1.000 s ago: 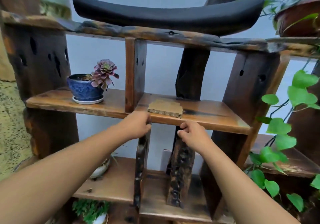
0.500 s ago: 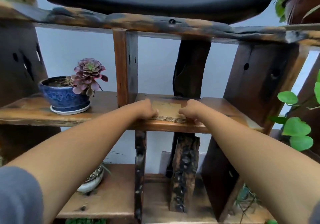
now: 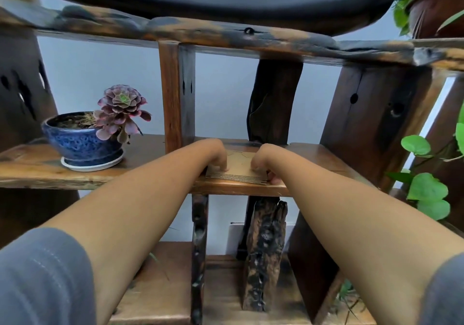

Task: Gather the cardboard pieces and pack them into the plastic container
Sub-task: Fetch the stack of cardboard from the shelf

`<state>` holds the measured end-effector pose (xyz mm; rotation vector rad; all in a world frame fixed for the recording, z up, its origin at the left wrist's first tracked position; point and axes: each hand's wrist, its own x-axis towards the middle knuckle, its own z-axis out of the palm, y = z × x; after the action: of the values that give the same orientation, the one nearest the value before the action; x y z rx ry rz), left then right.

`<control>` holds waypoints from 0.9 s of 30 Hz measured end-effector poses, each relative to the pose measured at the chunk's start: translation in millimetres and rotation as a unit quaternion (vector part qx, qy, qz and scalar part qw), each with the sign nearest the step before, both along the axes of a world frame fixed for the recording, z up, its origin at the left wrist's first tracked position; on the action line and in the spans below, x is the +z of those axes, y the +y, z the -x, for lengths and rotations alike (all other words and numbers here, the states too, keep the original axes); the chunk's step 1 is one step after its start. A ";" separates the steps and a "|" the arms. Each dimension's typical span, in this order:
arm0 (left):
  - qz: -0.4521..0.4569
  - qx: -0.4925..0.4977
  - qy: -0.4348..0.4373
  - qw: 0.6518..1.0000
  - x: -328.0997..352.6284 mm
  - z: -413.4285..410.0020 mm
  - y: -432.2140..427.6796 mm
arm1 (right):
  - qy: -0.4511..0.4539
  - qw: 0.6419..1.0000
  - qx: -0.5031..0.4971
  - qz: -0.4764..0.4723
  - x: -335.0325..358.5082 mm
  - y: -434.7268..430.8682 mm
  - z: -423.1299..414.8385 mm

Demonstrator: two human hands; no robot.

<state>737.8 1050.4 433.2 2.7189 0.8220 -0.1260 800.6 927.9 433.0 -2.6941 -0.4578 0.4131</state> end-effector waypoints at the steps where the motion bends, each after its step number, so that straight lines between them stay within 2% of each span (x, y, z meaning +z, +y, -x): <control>1: 0.026 0.011 -0.001 1.000 -0.1 2.3 2.1 | 0.022 1.000 -0.016 -0.013 -1.9 -1.5 -0.5; 4: 0.121 0.054 -0.014 0.991 -2.0 10.6 5.4 | 0.089 0.989 -0.067 -0.095 -11.7 -7.4 2.2; 7: 0.191 0.066 -0.058 0.978 -9.1 16.6 2.3 | 0.110 0.970 -0.097 -0.192 -22.4 -14.4 4.6; 11: 0.199 0.050 -0.174 0.963 -24.0 34.0 -7.4 | 0.133 0.936 -0.122 -0.301 -33.2 -28.2 18.8; 16: 0.199 0.019 -0.249 0.948 -53.3 75.6 -24.6 | -0.015 0.949 -0.083 -0.304 -50.3 -55.4 51.9; 20: 0.226 -0.037 -0.328 0.917 -97.6 122.6 -40.5 | -0.075 0.949 -0.056 -0.300 -87.2 -87.0 96.6; 27: 0.267 -0.089 -0.258 0.924 -200.2 191.9 -75.1 | -0.081 0.965 -0.087 -0.232 -191.3 -136.2 179.0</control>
<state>545.8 975.3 233.0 2.1448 0.3202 0.2815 621.7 791.7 241.7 -2.2906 -0.3113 0.0255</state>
